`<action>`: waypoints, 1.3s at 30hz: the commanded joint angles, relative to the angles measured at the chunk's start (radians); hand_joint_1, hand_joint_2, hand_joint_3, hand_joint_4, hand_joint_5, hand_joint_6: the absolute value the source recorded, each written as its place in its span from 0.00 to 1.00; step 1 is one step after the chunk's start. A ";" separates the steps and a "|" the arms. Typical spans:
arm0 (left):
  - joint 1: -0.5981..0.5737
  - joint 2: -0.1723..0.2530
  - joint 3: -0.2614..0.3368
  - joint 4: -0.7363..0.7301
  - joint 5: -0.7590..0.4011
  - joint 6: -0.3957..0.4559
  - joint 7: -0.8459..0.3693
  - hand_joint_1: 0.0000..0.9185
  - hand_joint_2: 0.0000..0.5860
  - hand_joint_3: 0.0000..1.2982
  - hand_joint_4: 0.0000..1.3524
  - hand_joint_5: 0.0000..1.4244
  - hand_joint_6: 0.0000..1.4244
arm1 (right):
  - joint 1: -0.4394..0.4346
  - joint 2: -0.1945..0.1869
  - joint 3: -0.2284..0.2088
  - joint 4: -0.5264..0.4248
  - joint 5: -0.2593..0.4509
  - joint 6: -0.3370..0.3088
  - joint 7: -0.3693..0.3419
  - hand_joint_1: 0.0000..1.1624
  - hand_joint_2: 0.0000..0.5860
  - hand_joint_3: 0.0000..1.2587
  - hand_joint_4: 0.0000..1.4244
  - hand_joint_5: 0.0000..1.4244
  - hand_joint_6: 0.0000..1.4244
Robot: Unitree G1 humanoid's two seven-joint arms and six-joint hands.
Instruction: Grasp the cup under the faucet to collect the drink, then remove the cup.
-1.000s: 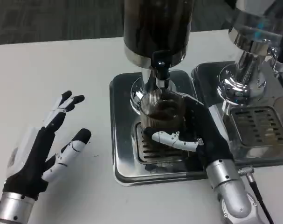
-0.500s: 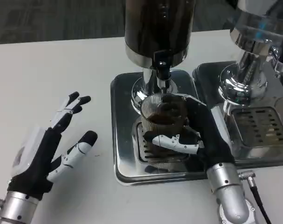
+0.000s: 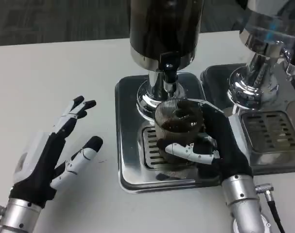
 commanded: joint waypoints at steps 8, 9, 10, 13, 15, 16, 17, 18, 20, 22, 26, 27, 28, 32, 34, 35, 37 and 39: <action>-0.030 0.007 -0.036 0.021 -0.001 0.010 -0.013 0.00 0.36 0.13 0.00 0.12 0.09 | 0.082 0.003 -0.010 -0.135 -0.001 -0.018 -0.023 0.92 0.28 0.42 0.42 0.47 0.60; -0.030 0.008 -0.038 0.021 -0.001 0.010 -0.014 0.00 0.36 0.13 0.00 0.12 0.09 | 0.087 0.004 -0.010 -0.142 0.001 -0.020 -0.023 0.92 0.28 0.42 0.42 0.47 0.60; -0.031 0.008 -0.040 0.024 -0.003 0.010 -0.015 0.00 0.36 0.13 0.00 0.12 0.09 | 0.091 0.005 -0.010 -0.147 0.001 -0.020 -0.024 0.92 0.28 0.42 0.42 0.47 0.60; -0.028 0.006 -0.039 0.025 -0.011 0.014 -0.018 0.00 0.36 0.13 0.00 0.12 0.09 | 0.108 0.009 -0.011 -0.181 0.001 -0.020 -0.029 0.91 0.28 0.42 0.42 0.47 0.61; -0.026 0.008 -0.038 0.023 -0.010 0.018 -0.016 0.00 0.36 0.12 0.00 0.11 0.09 | 0.121 0.010 -0.015 -0.203 0.002 -0.015 -0.030 0.91 0.27 0.42 0.42 0.48 0.62; -0.025 0.011 -0.038 0.020 -0.005 0.020 -0.014 0.00 0.36 0.12 0.00 0.11 0.09 | 0.128 0.010 -0.016 -0.214 0.003 -0.012 -0.030 0.91 0.27 0.42 0.42 0.48 0.62; -0.023 0.015 -0.038 0.017 -0.002 0.020 -0.013 0.00 0.36 0.12 0.00 0.11 0.08 | 0.135 0.010 -0.017 -0.226 0.003 -0.010 -0.030 0.91 0.27 0.42 0.42 0.48 0.62; -0.022 0.019 -0.039 0.013 0.004 0.023 -0.010 0.00 0.36 0.12 0.00 0.10 0.08 | 0.143 0.009 -0.018 -0.236 0.003 -0.008 -0.029 0.91 0.27 0.42 0.42 0.48 0.62; -0.019 0.027 -0.040 0.006 0.010 0.028 -0.011 0.00 0.36 0.11 0.00 0.10 0.07 | 0.155 0.010 -0.019 -0.255 0.003 -0.003 -0.026 0.91 0.27 0.42 0.43 0.48 0.62; -0.015 0.037 -0.041 -0.003 0.018 0.032 -0.010 0.00 0.35 0.11 0.00 0.09 0.06 | 0.175 0.011 -0.019 -0.285 0.008 -0.002 -0.021 0.91 0.27 0.42 0.43 0.48 0.62; -0.003 0.042 -0.033 -0.004 -0.009 0.017 -0.018 0.00 0.35 0.12 0.00 0.09 0.06 | 0.213 0.016 -0.014 -0.354 0.004 0.012 -0.018 0.91 0.27 0.43 0.44 0.49 0.63; 0.000 0.047 -0.032 -0.006 -0.012 0.017 -0.021 0.00 0.35 0.12 0.00 0.09 0.06 | 0.222 0.016 -0.011 -0.374 0.003 0.019 -0.013 0.91 0.26 0.43 0.44 0.49 0.63; 0.003 0.053 -0.031 -0.007 -0.014 0.018 -0.023 0.00 0.35 0.12 0.00 0.09 0.06 | 0.229 0.016 -0.009 -0.390 0.004 0.026 -0.007 0.91 0.26 0.43 0.44 0.49 0.63; 0.016 0.069 -0.026 -0.020 -0.024 0.012 -0.037 0.00 0.35 0.12 0.00 0.10 0.06 | 0.255 0.014 -0.002 -0.439 0.010 0.050 0.017 0.90 0.26 0.43 0.44 0.49 0.64; 0.024 0.077 -0.024 -0.039 -0.022 0.008 -0.039 0.00 0.35 0.12 0.00 0.10 0.06 | 0.278 0.013 0.003 -0.475 0.021 0.062 0.039 0.90 0.26 0.43 0.45 0.49 0.64; 0.029 0.087 -0.024 -0.063 -0.002 0.010 -0.034 0.00 0.35 0.12 0.00 0.10 0.06 | 0.293 0.010 0.007 -0.500 0.027 0.069 0.054 0.90 0.26 0.44 0.45 0.49 0.64; 0.041 0.103 -0.024 -0.105 0.029 0.018 -0.025 0.00 0.35 0.12 0.00 0.09 0.05 | 0.316 0.006 0.010 -0.539 0.036 0.082 0.078 0.90 0.26 0.44 0.45 0.49 0.64; 0.054 0.118 -0.024 -0.143 0.060 0.034 -0.016 0.00 0.35 0.12 0.00 0.09 0.05 | 0.334 0.004 0.013 -0.571 0.039 0.095 0.097 0.90 0.26 0.44 0.45 0.49 0.64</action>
